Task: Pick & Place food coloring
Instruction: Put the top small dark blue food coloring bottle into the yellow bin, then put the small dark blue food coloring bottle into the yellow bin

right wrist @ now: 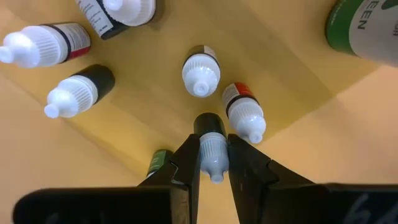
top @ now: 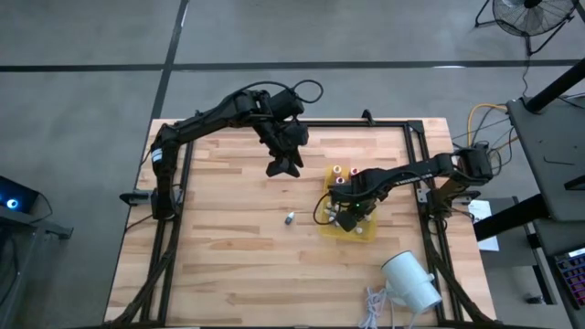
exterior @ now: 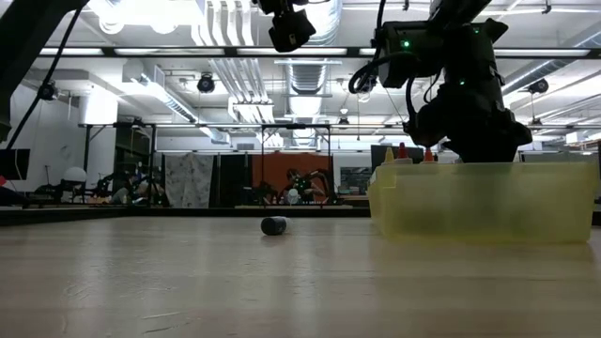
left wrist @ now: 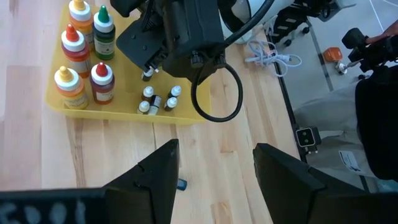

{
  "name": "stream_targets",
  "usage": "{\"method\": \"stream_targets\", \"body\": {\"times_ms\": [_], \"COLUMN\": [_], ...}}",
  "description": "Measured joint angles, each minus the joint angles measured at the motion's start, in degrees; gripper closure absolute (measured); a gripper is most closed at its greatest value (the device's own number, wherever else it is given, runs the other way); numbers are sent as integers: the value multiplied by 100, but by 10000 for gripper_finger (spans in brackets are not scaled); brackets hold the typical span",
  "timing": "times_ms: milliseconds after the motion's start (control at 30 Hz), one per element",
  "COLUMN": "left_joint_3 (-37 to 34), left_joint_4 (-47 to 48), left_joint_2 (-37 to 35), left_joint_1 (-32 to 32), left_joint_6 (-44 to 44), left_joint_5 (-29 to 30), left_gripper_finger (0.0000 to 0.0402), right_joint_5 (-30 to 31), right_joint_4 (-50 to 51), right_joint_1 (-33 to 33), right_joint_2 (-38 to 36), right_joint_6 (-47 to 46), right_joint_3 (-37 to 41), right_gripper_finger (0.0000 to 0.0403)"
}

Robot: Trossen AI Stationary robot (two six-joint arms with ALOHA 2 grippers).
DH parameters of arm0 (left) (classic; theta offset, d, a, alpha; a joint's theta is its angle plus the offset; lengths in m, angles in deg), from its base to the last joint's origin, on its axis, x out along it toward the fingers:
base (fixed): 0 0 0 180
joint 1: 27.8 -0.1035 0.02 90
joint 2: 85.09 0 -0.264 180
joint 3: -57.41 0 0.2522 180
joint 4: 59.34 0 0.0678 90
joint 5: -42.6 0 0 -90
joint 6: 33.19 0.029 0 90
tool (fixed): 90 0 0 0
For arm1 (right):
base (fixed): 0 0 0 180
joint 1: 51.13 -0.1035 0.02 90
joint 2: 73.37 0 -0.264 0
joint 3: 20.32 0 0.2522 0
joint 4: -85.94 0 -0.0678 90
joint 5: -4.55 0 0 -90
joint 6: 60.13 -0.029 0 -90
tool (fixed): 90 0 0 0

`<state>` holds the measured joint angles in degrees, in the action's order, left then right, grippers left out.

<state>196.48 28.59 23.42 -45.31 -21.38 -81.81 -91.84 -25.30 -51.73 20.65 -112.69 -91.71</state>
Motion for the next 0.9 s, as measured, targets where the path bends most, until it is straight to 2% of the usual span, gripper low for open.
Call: {"method": "stream_targets", "body": {"times_ms": [333,667,900], "left_joint_3": [0,0,0], "left_joint_4": [0,0,2], "left_joint_2": [0,0,0], "left_joint_1": [-4,-13,-19], "left_joint_6": [-2,-2,-2], "left_joint_5": [-2,-2,-2], "left_gripper_finger": [223,223,223], "right_joint_5": [13,35,24], "right_joint_4": [-10,-21,-39], "right_joint_1": [0,0,0], "right_joint_2": [0,-2,-2], "right_joint_6": [-39,-104,-104], "right_joint_3": [20,20,20], "right_gripper_finger": [347,291,270]}}
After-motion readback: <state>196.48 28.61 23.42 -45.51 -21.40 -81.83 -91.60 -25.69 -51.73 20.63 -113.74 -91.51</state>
